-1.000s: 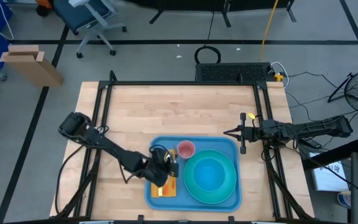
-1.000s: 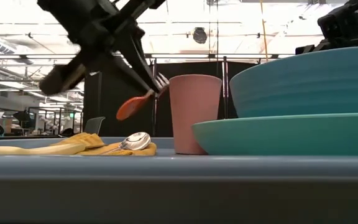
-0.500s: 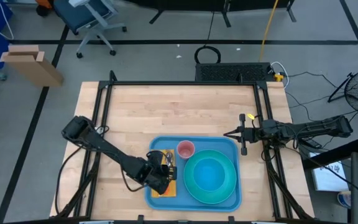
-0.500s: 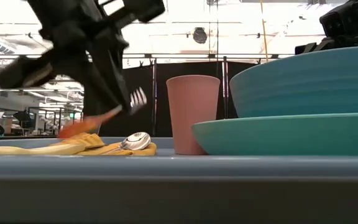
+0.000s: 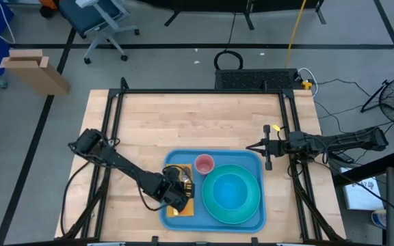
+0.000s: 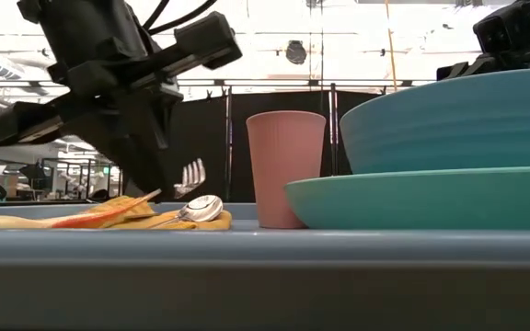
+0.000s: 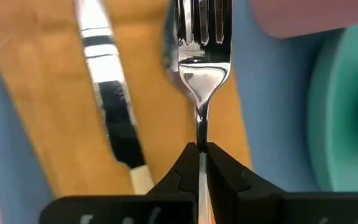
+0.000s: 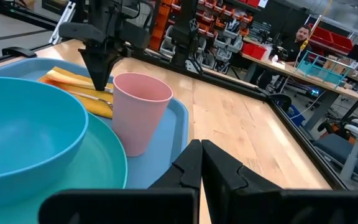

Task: Set up tray
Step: Put the orange fork between the orange spoon and yellow table knife on the blue tray

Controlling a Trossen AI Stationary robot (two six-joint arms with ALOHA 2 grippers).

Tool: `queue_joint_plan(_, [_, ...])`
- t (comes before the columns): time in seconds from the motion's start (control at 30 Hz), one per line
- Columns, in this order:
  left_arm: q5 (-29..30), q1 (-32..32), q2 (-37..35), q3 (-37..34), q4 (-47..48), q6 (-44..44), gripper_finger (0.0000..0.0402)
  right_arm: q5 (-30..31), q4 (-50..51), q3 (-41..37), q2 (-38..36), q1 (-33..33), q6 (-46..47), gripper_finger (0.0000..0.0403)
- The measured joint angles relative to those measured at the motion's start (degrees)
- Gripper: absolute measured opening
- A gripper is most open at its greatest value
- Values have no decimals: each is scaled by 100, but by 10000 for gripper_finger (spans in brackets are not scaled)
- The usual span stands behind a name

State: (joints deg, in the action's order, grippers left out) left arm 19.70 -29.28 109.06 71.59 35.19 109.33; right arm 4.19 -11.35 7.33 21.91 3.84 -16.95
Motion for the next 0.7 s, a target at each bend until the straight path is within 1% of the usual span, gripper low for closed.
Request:
queue_joint_plan(0.43, [-223,-9,2,0,213,254,10,0,0,0,2,1,0,0])
queue_joint_plan(0.6, [-473,2,2,-2,426,336,10,0,2,0,2,0,0,0])
queue_joint_plan(0.7, [-513,2,2,0,440,338,10,0,2,0,2,2,0,0])
